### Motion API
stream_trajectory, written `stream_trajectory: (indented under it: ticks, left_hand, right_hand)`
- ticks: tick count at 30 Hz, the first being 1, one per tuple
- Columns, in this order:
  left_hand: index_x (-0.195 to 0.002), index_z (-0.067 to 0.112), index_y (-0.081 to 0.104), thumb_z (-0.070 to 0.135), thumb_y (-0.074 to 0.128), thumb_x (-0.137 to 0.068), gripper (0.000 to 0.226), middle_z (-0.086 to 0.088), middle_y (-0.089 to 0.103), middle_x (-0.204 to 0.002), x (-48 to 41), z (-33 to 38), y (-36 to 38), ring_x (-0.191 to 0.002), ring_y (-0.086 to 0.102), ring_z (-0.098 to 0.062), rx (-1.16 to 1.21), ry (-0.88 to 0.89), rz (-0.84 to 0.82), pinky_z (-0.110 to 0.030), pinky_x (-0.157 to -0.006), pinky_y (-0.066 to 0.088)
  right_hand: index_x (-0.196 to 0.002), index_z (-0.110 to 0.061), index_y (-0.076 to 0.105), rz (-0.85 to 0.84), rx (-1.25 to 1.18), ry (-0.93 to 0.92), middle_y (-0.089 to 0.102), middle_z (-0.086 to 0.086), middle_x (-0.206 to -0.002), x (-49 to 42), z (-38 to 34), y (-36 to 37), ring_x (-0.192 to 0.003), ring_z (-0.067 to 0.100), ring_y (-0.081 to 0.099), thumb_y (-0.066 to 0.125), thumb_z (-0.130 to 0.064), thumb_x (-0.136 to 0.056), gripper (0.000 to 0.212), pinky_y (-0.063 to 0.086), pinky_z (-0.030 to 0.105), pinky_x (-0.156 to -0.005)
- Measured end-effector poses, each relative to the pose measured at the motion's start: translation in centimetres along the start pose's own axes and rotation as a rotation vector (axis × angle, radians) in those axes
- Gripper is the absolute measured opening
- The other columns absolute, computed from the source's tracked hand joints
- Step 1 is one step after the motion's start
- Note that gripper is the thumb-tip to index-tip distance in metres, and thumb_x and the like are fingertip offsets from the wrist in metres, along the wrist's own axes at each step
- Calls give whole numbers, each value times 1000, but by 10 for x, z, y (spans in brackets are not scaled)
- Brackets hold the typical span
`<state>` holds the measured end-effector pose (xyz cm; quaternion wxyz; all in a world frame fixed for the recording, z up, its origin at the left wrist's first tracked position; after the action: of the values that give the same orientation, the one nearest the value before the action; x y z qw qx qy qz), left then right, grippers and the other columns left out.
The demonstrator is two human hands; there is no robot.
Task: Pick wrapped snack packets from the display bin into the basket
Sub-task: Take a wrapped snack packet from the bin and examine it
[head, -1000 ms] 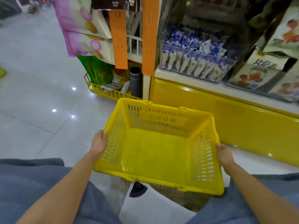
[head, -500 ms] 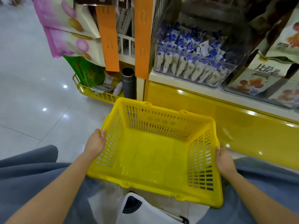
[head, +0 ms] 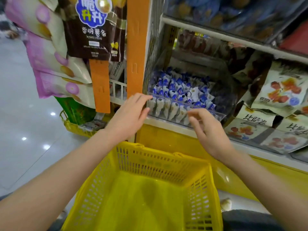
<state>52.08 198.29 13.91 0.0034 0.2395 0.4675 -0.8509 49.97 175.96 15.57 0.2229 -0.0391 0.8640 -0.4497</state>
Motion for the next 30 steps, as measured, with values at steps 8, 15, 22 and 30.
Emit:
stream_trajectory:
  ticks: [8, 15, 22, 30]
  left_hand:
    - [-138, 13, 41, 21, 42, -97, 42, -3, 47, -135, -24, 2, 7, -127, 37, -19, -233, 210, -46, -31, -105, 27]
    - [-132, 13, 47, 22, 43, -97, 37, -2, 52, -126, -32, 2, 0, -118, 39, -20, -213, 271, -54, -29, -92, 30]
    - [-139, 20, 37, 30, 38, -98, 42, 4, 41, -139, -28, 8, -4, -127, 27, -11, -174, 208, -117, -25, -99, 27]
    - [-131, 19, 41, 31, 41, -97, 36, 6, 46, -130, 5, 22, -20, -114, 44, -6, 339, -171, -69, -21, -93, 35]
  right_hand:
    - [-115, -13, 61, -82, -20, 69, 61, 3, -115, -152, -19, 47, -100, 11, 54, 48, -18, -96, 24, 36, 15, -81]
    - [-97, -6, 69, -348, 47, 73, 68, 9, -102, -186, -6, 70, -97, 18, 59, 64, -16, -86, 15, 43, 27, -88]
    - [-94, -10, 65, -83, 155, -39, 60, 2, -89, -171, -16, 56, -80, 14, 54, 53, -17, -93, 13, 47, 33, -76]
    - [-88, -23, 51, 346, -329, -85, 60, 4, -92, -107, -48, -9, -74, 7, 62, 46, -13, -96, 14, 51, 15, -61]
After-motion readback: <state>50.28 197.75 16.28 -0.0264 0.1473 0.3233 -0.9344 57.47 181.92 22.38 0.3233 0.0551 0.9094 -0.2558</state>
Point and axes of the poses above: each hand's wrist, its own x-axis away from the middle knuckle, its own y-axis out of the palm, z = x × y, the point moved 3 cm from there along -x, towards the middle knuckle
